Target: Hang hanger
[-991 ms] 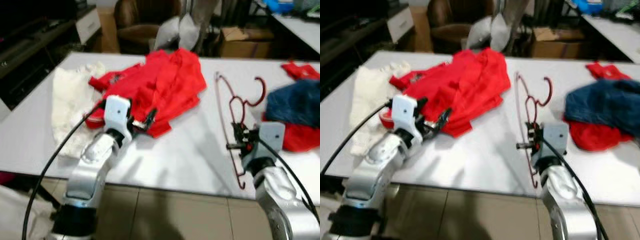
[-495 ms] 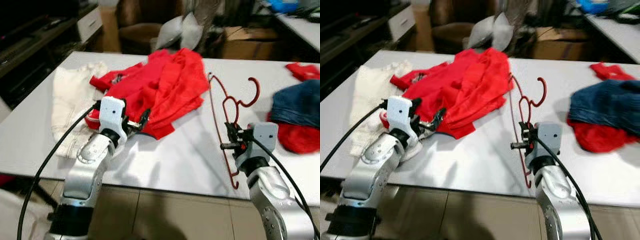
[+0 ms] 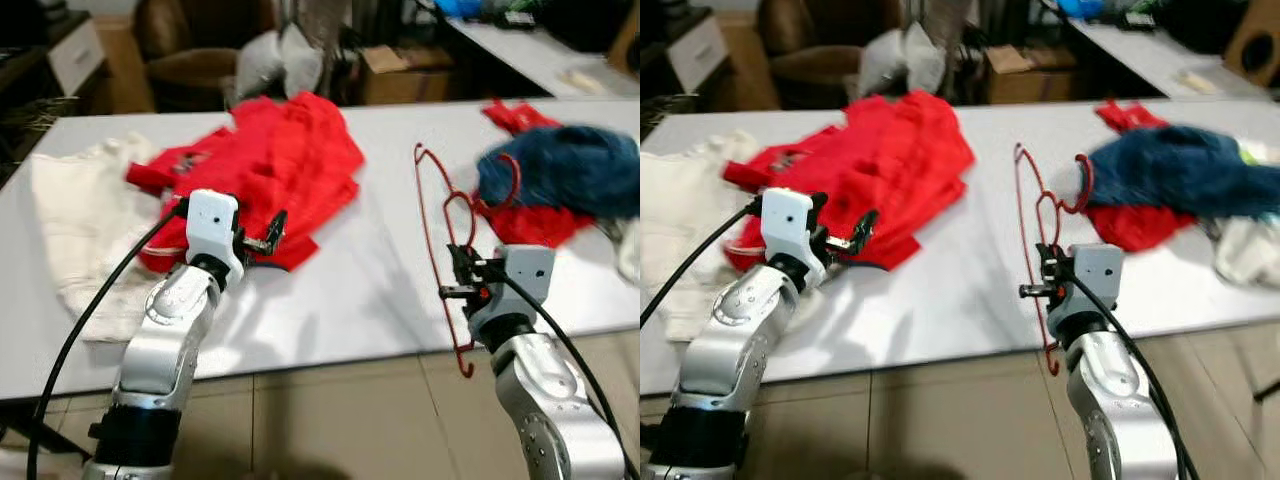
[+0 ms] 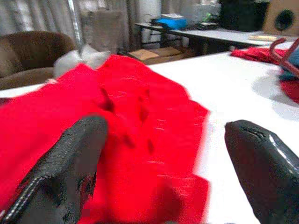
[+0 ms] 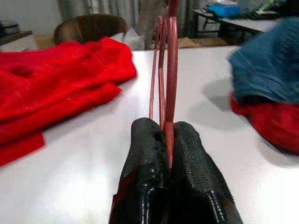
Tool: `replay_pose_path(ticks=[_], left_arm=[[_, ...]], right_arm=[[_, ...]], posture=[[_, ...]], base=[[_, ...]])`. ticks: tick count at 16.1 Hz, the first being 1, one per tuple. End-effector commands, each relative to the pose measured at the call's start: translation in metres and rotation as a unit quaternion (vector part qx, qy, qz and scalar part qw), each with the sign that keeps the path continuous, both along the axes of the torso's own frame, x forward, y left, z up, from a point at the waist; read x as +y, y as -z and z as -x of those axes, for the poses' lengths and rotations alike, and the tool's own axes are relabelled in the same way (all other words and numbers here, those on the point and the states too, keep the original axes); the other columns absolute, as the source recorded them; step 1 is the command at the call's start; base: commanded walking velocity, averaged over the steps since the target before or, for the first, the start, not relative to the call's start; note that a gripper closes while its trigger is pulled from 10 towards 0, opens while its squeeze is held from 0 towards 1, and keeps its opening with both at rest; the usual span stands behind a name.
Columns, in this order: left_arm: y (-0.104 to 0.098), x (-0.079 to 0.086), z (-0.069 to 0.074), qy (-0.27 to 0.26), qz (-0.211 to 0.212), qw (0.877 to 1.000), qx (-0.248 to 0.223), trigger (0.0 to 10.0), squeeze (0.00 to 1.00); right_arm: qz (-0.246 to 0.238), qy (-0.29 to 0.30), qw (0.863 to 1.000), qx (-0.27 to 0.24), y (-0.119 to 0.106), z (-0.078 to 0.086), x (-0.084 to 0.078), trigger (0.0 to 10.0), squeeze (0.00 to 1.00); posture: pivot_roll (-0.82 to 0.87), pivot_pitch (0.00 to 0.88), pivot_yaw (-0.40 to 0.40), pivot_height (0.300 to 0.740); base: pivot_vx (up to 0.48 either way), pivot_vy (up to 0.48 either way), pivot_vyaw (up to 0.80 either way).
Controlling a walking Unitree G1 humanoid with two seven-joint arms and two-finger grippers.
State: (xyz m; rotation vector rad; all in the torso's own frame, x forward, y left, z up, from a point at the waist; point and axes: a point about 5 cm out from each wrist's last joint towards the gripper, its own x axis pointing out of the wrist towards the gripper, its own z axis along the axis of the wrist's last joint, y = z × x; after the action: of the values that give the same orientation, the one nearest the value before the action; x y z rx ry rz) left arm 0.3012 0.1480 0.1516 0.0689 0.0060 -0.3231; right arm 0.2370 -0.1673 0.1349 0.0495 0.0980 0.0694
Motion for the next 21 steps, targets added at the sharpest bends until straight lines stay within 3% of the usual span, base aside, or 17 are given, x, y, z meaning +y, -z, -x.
replay_pose_path(ticks=[1, 2, 3, 4, 5, 6, 7, 8, 9, 10, 11, 12, 14, 17, 21], left_arm=[[-0.007, 0.003, -0.003, 0.008, -0.008, 1.0, -0.012, 10.0, 1.0], [-0.005, 0.009, -0.006, 0.005, -0.059, 0.998, -0.008, 10.0, 1.0], [-0.004, 0.011, -0.007, 0.002, -0.078, 0.997, -0.006, 10.0, 1.0], [-0.005, 0.024, -0.015, -0.027, -0.144, 0.989, -0.002, 10.0, 1.0], [-0.007, 0.033, -0.02, -0.043, -0.177, 0.983, 0.001, 10.0, 1.0], [-0.008, 0.043, -0.022, -0.023, -0.24, 0.971, 0.007, 10.0, 0.32], [-0.008, 0.054, -0.022, -0.007, -0.3, 0.954, 0.023, 10.0, 0.0], [-0.008, 0.059, -0.022, -0.005, -0.316, 0.948, 0.031, 10.0, 0.0], [-0.014, 0.075, -0.023, -0.02, -0.342, 0.938, 0.047, 10.0, 0.0], [-0.019, 0.086, -0.024, -0.031, -0.354, 0.933, 0.053, 8.7, 0.0], [-0.022, 0.091, -0.026, -0.026, -0.362, 0.93, 0.054, 1.4, 0.0], [-0.02, 0.091, -0.026, -0.013, -0.368, 0.928, 0.058, 0.0, 0.0], [-0.009, 0.091, -0.026, 0.028, -0.397, 0.914, 0.077, 0.0, 0.0], [-0.003, 0.093, -0.032, 0.042, -0.416, 0.904, 0.091, 0.0, 0.0], [0.001, 0.096, -0.036, 0.054, -0.418, 0.9, 0.109, 0.0, 0.0]], right_arm=[[0.0, 0.0, 1.0, -0.011, -0.004, -0.002, 0.0, 10.0, 0.0], [0.0, -0.001, 1.0, -0.012, -0.004, -0.002, 0.0, 10.0, 0.0], [0.0, -0.001, 1.0, -0.012, -0.004, -0.003, 0.0, 10.0, 0.0], [0.002, -0.003, 1.0, -0.012, -0.004, -0.003, 0.001, 10.0, 0.0], [0.003, -0.005, 1.0, -0.012, -0.004, -0.003, 0.001, 10.0, 0.0], [0.004, -0.007, 1.0, -0.011, -0.003, -0.002, 0.001, 10.0, 0.0], [0.006, -0.008, 1.0, -0.01, -0.003, -0.002, 0.001, 10.0, 0.0], [0.007, -0.009, 1.0, -0.01, -0.002, -0.002, 0.001, 10.0, 0.0], [0.011, -0.009, 1.0, -0.009, -0.002, -0.003, 0.0, 10.0, 0.0], [0.012, -0.009, 1.0, -0.009, -0.001, -0.004, 0.0, 10.0, 0.0], [0.012, -0.01, 1.0, -0.009, -0.001, -0.005, 0.001, 10.0, 0.0], [0.012, -0.012, 1.0, -0.009, -0.001, -0.005, 0.001, 10.0, 0.0], [0.016, -0.016, 1.0, -0.008, 0.0, -0.007, 0.003, 10.0, 0.0], [0.019, -0.008, 1.0, -0.013, 0.0, -0.007, 0.001, 10.0, 0.0], [0.018, -0.002, 1.0, -0.014, 0.002, -0.006, 0.0, 10.0, 0.0]], posture=[[0.07, 0.0, 0.039, 0.74], [0.07, 0.0, 0.038, 0.74], [0.07, 0.0, 0.037, 0.74], [0.07, 0.0, 0.038, 0.74], [0.07, 0.0, 0.038, 0.74], [0.07, 0.0, 0.038, 0.74], [0.07, 0.0, 0.044, 0.74], [0.07, 0.0, 0.044, 0.74], [0.07, 0.0, 0.048, 0.74], [0.08, 0.0, 0.047, 0.74], [0.08, 0.0, 0.047, 0.74], [0.08, 0.0, 0.045, 0.74], [0.08, 0.0, 0.048, 0.74], [0.07, 0.0, 0.068, 0.74], [0.07, 0.0, 0.077, 0.74]], base=[[0.0, 0.0, 0.0], [0.0, 0.0, 0.0], [0.0, 0.0, 0.0], [0.0, 0.0, 0.0], [0.0, 0.0, 0.0], [0.0, 0.0, 0.0], [0.0, 0.0, 0.0], [0.0, 0.0, 0.0], [0.0, 0.0, 0.0], [0.0, 0.0, 0.0], [0.0, 0.0, 0.0], [0.0, 0.0, 0.0], [0.0, 0.0, 0.0], [0.0, 0.0, 0.0], [0.0, 0.0, 0.0]])
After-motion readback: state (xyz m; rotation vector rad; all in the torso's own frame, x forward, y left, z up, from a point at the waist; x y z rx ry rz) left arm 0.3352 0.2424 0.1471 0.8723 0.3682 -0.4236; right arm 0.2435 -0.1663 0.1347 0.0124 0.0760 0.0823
